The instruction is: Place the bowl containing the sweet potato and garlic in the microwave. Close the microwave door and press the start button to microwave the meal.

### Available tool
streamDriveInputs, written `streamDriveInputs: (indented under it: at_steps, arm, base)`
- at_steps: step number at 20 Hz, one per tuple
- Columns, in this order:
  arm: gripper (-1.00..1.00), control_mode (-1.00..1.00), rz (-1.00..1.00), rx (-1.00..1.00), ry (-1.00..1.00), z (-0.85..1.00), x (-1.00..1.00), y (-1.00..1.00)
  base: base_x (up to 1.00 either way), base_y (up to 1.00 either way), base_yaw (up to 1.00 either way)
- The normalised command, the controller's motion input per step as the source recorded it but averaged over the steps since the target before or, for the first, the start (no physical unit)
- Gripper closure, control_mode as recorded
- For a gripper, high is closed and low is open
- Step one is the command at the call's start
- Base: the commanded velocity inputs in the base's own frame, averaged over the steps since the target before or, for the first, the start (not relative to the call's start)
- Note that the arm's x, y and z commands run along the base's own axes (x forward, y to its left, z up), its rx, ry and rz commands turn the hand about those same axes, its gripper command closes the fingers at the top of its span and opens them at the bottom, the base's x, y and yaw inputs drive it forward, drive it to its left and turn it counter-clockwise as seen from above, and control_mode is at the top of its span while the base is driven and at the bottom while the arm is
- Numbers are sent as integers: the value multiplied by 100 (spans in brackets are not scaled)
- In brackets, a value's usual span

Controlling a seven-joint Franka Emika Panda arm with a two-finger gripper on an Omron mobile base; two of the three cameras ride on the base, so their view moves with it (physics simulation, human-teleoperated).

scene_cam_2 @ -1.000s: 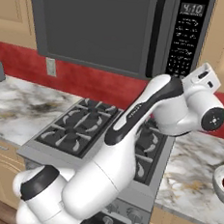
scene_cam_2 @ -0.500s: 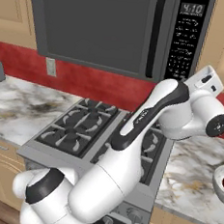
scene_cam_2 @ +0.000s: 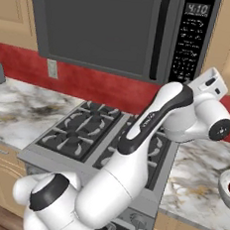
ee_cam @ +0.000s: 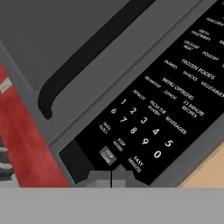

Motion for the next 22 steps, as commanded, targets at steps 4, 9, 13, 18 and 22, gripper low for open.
streamDriveInputs:
  at_steps: [4,9,13,18,22]
  arm:
    - [100,-100,0,0,-2,0,7,0]
    - [100,-100,0,0,-1,0,9,0]
    - [100,-100,0,0,0,0,16,0]
    - [100,-100,0,0,0,0,21,0]
    - [100,-100,0,0,0,0,19,-1]
  base:
    - [0,0,0]
    - [0,0,0]
    - [0,0,0]
    - [0,0,0]
    - [0,0,0]
